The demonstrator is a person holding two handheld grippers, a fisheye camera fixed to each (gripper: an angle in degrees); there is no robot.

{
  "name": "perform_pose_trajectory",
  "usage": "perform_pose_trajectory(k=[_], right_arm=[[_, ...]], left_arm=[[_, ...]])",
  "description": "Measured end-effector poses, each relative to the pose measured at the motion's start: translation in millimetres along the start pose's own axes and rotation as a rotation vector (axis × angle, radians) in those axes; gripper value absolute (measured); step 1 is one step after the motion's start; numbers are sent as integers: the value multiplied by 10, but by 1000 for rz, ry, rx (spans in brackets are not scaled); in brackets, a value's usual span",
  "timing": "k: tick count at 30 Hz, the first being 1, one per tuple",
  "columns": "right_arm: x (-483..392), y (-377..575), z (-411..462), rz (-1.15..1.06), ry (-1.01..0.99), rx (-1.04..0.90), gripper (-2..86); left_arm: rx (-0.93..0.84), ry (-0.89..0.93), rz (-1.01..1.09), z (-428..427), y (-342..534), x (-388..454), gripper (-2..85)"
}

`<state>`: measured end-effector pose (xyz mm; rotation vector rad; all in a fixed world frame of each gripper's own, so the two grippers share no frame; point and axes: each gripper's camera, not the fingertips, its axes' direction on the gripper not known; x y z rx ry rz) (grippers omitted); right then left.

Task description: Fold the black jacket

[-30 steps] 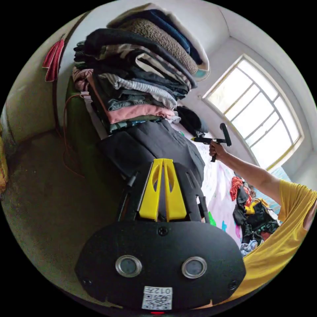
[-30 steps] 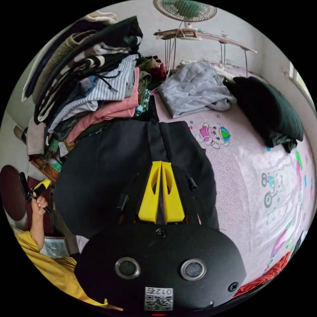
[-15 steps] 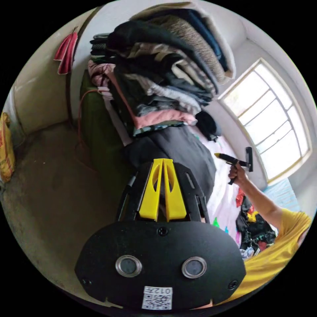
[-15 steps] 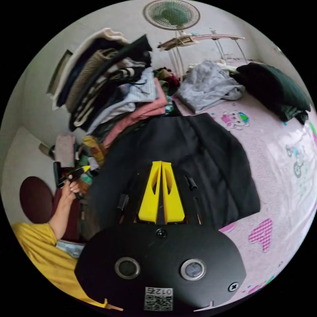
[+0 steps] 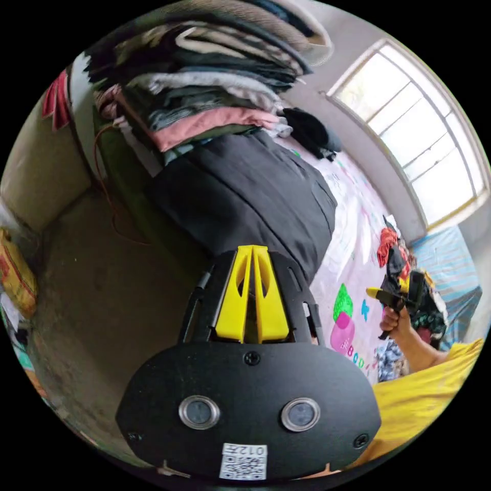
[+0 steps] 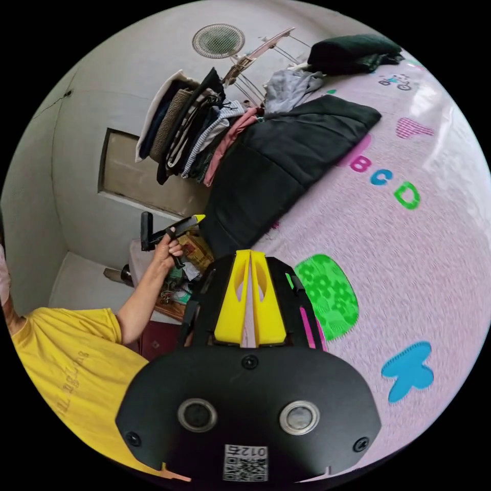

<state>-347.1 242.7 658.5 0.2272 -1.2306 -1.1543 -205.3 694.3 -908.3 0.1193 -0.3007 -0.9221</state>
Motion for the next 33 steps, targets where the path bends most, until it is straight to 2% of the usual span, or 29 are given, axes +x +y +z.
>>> perform_pose_trajectory(k=[2,4,6,8,12,17,20,22,25,29,33], right_arm=[[50,259,-388,21,50,9,8],[83,418,-639,45,91,22,8],[100,548,-862,69,97,42,8],[68,689,-1117,85,105,68,8],[-20,880,-1444,88,119,89,7],[36,1283,-2035,154,133,154,8],[153,1558,-2388,212,167,199,10],[230,1708,-2619,238,204,236,12],[384,1824,-3094,259,375,303,17],[801,1564,-3901,317,635,426,43],[1322,1058,-4457,421,687,502,85]], left_arm=[[-50,61,132,106,46,486,4],[-241,128,304,515,122,1048,4],[-338,-7,341,810,175,1282,4],[-382,-132,311,1018,171,1351,4],[-412,-156,181,1216,110,1371,4],[-400,-245,247,1222,67,1995,4],[-334,-34,341,1373,18,2673,4],[-373,199,400,1743,-6,3271,3],[-459,400,493,2302,0,4078,3],[-504,601,556,2829,5,4917,3],[-485,683,589,3223,-33,5550,4]])
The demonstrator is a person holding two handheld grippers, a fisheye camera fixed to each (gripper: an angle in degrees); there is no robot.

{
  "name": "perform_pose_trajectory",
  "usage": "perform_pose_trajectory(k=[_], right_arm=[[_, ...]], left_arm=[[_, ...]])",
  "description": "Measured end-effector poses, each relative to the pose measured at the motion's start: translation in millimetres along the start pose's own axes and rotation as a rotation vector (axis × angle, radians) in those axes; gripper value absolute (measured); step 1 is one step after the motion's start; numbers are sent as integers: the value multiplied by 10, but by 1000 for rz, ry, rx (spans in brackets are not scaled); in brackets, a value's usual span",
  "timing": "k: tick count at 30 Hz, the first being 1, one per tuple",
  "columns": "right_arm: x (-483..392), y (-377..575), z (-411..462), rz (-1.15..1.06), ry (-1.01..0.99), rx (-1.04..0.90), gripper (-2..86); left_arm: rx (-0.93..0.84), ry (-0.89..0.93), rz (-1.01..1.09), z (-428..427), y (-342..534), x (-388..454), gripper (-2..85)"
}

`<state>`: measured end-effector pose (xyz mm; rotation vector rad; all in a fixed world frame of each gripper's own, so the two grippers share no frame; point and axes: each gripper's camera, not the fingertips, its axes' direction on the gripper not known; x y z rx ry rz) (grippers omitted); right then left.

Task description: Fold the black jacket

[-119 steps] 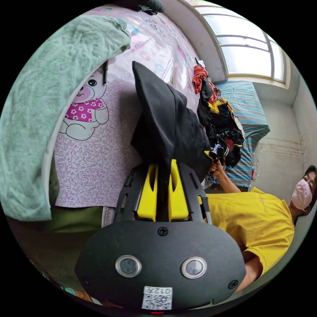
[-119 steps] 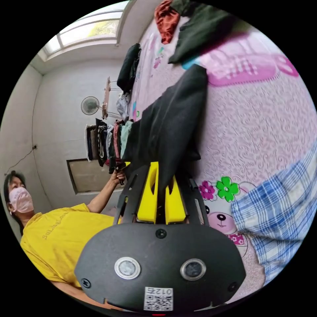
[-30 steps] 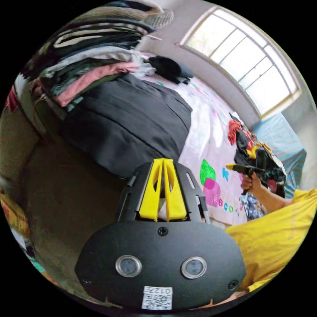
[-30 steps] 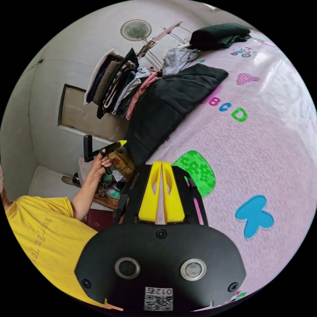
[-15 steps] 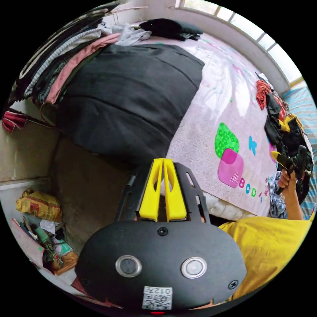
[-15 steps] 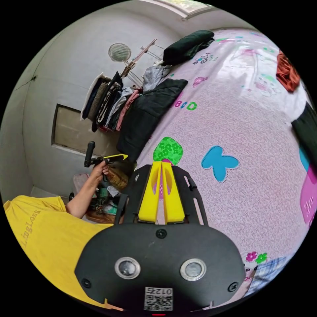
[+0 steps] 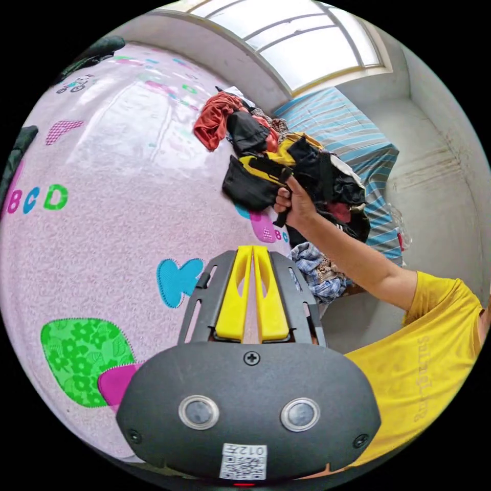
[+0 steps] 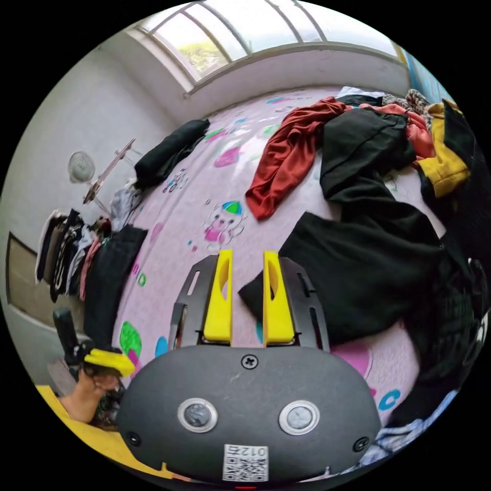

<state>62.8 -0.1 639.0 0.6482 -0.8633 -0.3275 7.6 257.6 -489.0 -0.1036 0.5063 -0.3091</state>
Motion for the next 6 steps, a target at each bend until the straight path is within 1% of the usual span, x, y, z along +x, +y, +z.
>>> perform_pose_trajectory(k=[2,4,6], right_arm=[[79,-463,191,15,78,-11,101],[80,-733,344,13,146,-42,112],[88,-916,465,17,167,-78,111]], left_arm=[[12,-15,9,119,-151,-7,5],[21,-19,2,198,-308,-82,7],[40,-21,-18,187,-393,-178,9]])
